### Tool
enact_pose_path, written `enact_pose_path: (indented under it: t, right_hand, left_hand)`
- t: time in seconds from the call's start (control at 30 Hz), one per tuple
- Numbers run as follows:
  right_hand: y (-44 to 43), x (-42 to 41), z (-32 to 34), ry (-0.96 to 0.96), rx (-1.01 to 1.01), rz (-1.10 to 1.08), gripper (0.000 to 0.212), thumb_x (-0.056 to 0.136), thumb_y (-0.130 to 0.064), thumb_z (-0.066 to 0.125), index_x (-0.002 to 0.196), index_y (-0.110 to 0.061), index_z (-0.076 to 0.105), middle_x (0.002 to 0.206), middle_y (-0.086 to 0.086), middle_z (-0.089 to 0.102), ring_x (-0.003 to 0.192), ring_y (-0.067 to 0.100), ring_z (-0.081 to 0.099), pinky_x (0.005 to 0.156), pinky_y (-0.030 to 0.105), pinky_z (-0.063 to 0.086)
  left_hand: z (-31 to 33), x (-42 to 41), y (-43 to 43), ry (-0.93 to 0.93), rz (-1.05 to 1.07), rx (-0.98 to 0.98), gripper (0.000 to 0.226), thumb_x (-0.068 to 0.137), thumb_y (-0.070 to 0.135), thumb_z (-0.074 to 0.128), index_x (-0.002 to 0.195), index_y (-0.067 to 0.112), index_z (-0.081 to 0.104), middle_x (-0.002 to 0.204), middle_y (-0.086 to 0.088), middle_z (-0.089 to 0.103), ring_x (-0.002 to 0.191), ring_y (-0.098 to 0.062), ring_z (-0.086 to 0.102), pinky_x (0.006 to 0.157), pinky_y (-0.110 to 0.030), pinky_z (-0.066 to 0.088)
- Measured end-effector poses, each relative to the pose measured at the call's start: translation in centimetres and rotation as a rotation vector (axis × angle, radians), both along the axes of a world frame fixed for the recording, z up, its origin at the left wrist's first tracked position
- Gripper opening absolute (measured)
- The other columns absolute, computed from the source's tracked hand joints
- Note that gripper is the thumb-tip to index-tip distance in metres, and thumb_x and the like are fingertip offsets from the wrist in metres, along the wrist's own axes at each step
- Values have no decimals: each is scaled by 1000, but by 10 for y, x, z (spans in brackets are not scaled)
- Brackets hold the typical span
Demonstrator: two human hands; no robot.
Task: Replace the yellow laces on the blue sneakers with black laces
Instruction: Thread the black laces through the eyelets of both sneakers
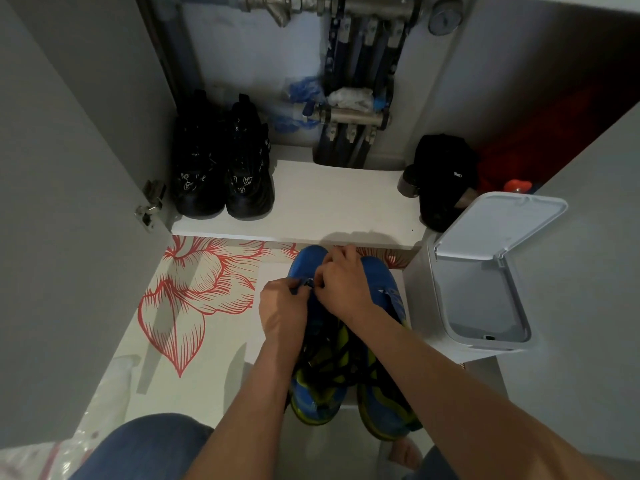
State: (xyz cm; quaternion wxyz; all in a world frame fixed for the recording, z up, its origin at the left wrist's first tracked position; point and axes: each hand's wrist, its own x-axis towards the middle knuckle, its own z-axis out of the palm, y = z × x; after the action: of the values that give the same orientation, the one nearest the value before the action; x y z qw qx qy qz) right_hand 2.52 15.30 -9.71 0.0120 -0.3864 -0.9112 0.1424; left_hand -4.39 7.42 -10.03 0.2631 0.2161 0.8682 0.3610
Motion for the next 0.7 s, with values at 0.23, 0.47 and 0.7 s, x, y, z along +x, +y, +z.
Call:
enact_pose_path:
  t: [0.23,0.47,0.7]
  right_hand:
    - [-8,-11,-8,94,-137,-199,22,92,-19,53,93,-16,75,111,8,58,113,27,38,95,30,32]
    - [-10,-14,-20,192,-229,-365,21,90,-12,56,81,-14,75,103,8,60,112,27,37,77,21,19]
    - [-3,-13,-27,218,-346,-432,17,88,-15,60,85,-22,76,104,-1,67,107,25,42,69,23,15]
  left_hand:
    - [4,0,-2,-51,28,1,28,88,20,59,113,11,69,112,-6,68,99,-21,62,78,-23,44]
    - [3,-4,0,-105,71,-33,26,94,23,52,114,15,67,119,-5,64,106,-23,59,78,-23,41]
    - [3,-4,1,-114,95,-23,27,95,15,52,118,14,65,122,-5,63,110,-24,58,84,-21,41]
